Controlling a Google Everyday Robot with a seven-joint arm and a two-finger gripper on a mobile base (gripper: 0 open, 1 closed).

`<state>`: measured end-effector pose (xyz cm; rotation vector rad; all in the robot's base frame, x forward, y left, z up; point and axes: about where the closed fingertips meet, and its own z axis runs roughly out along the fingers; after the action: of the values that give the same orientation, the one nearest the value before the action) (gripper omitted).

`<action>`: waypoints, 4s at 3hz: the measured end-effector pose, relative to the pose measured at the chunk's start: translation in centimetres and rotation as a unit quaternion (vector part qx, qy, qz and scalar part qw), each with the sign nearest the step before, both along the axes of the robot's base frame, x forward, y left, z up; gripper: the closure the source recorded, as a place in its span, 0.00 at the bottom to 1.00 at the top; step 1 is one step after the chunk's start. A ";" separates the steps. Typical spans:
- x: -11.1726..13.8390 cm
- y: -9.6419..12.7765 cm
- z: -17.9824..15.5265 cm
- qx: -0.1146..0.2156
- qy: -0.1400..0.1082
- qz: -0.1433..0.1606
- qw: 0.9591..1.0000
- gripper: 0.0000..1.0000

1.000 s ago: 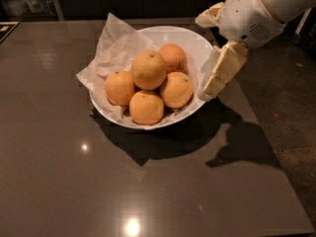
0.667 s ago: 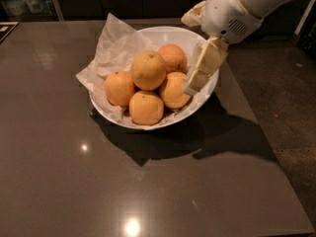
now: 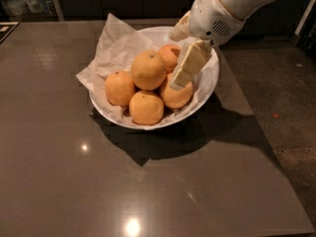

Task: Pick orange from white bowl

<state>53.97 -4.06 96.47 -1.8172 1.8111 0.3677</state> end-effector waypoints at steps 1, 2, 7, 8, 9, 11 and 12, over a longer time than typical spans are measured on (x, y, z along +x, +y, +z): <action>0.5 0.7 -1.0 -0.003 0.017 0.012 1.000 0.16; 0.6 1.4 -1.9 -0.008 0.031 0.027 0.999 0.17; -0.7 5.1 -3.3 -0.037 0.021 0.118 0.992 0.35; -0.5 4.9 -3.5 -0.036 0.024 0.117 0.992 0.53; -0.5 4.9 -3.5 -0.036 0.024 0.117 0.992 0.76; -1.6 5.6 -0.4 -0.022 -0.009 0.121 0.992 1.00; -3.2 6.4 2.5 -0.009 -0.039 0.121 0.992 1.00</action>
Offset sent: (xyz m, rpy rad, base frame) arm 0.0082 0.0189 -0.0292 -0.0268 0.0981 0.0880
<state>50.78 2.30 98.94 -2.0409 1.5505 0.3644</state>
